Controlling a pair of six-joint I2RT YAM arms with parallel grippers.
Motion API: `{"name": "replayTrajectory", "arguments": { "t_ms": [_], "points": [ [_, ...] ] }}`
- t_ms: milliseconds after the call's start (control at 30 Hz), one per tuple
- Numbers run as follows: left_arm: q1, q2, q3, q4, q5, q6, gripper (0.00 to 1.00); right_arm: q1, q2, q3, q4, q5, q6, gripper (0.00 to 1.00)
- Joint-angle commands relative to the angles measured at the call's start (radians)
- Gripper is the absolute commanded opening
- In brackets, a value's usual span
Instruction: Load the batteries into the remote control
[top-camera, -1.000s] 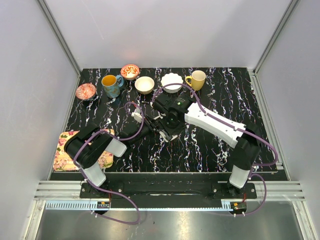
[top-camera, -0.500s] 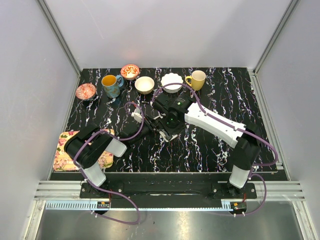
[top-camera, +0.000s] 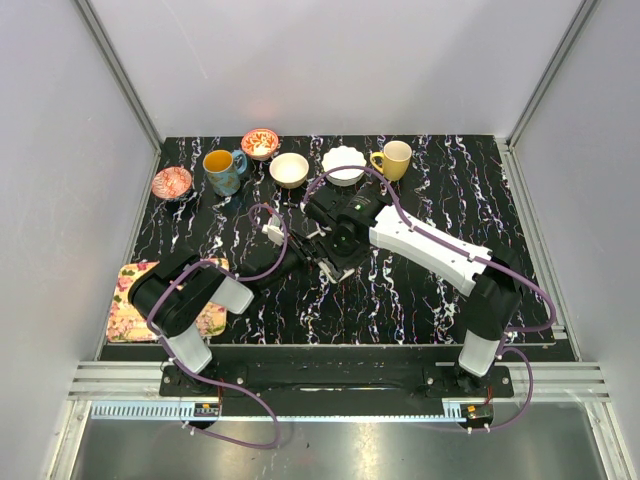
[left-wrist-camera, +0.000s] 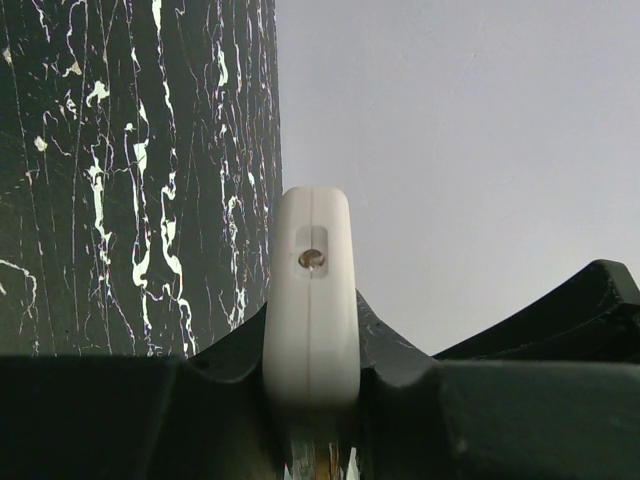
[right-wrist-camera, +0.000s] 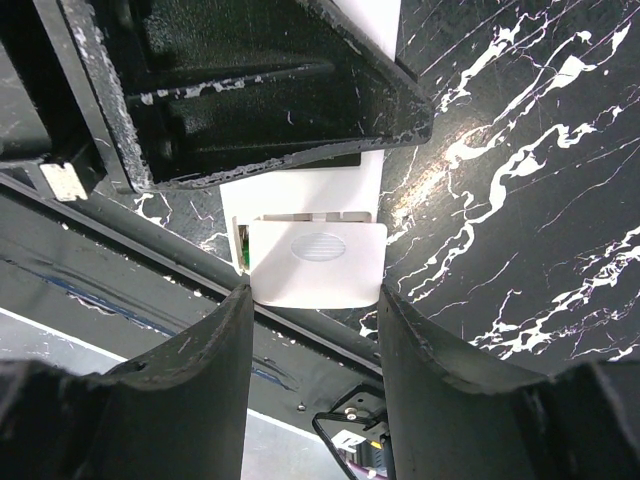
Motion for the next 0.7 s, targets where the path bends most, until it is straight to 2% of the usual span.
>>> {"name": "replayTrajectory", "arguments": {
  "t_ms": [0, 667],
  "points": [
    [-0.012, -0.034, 0.024, 0.34, -0.008, -0.014, 0.0, 0.006, 0.011, 0.034, 0.067, -0.005, 0.01, 0.0],
    [-0.024, -0.026, 0.032, 0.369, -0.005, -0.032, 0.0, 0.006, 0.031, 0.031, 0.102, 0.004, 0.023, 0.0]
  ]
}}
